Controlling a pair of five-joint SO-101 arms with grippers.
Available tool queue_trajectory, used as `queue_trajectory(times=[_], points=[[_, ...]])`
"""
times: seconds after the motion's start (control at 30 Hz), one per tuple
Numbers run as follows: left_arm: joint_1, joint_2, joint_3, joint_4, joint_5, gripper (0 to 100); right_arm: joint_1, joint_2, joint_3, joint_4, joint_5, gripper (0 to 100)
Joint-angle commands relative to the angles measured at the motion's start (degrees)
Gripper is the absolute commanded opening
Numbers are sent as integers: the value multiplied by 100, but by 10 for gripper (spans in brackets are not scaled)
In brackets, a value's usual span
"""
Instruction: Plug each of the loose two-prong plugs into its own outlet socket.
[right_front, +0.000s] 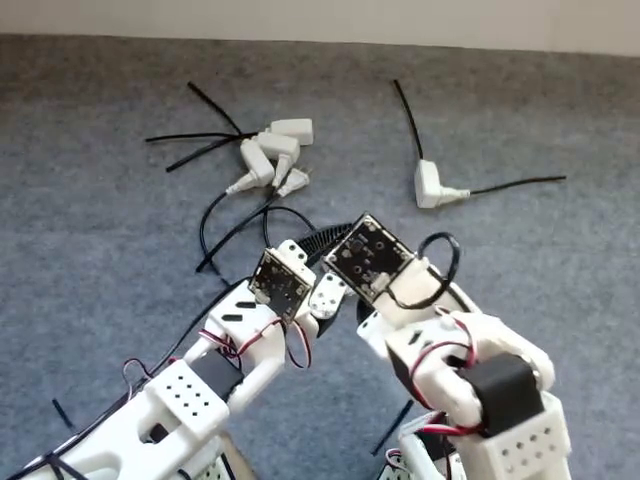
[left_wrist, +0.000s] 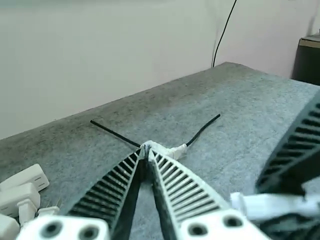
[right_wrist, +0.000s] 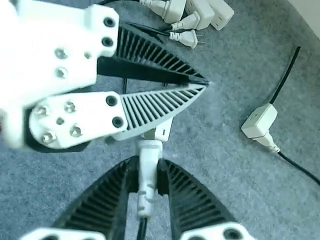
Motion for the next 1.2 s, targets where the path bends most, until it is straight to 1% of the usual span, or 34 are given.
queue_trajectory(times=[0.0,0.1,0.2,0.33,0.43,0.57,0.63,0.67,0.77,0.87,0.97,1.07,1.17], points=[[66,-13,-22,0,-35,7,-92,-57,-866,312,-88,8],[66,-13,-22,0,-35,7,-409,-48,-1209,505,-457,8],[66,-13,-22,0,-35,7,-760,-57,-1279,585,-563,8],[66,-13,-13,0,-35,7,-743,-22,-1253,549,-554,8],[66,-13,-13,0,-35,7,-171,-22,-1253,558,-484,8],[66,-13,-13,0,-35,7,857,-48,-1033,488,193,8],[66,-13,-13,0,-35,7,1130,-48,-743,382,281,8],[66,-13,-13,0,-35,7,1156,-57,-541,330,290,8],[66,-13,-13,0,-35,7,1068,-57,233,-66,255,8],[66,-13,-13,0,-35,7,708,-57,998,-673,255,8],[66,-13,-13,0,-35,7,330,-57,1464,-1121,237,8],[66,-13,-13,0,-35,7,119,-48,1305,-1191,-62,8],[66,-13,-13,0,-35,7,92,-48,804,-963,-97,8]])
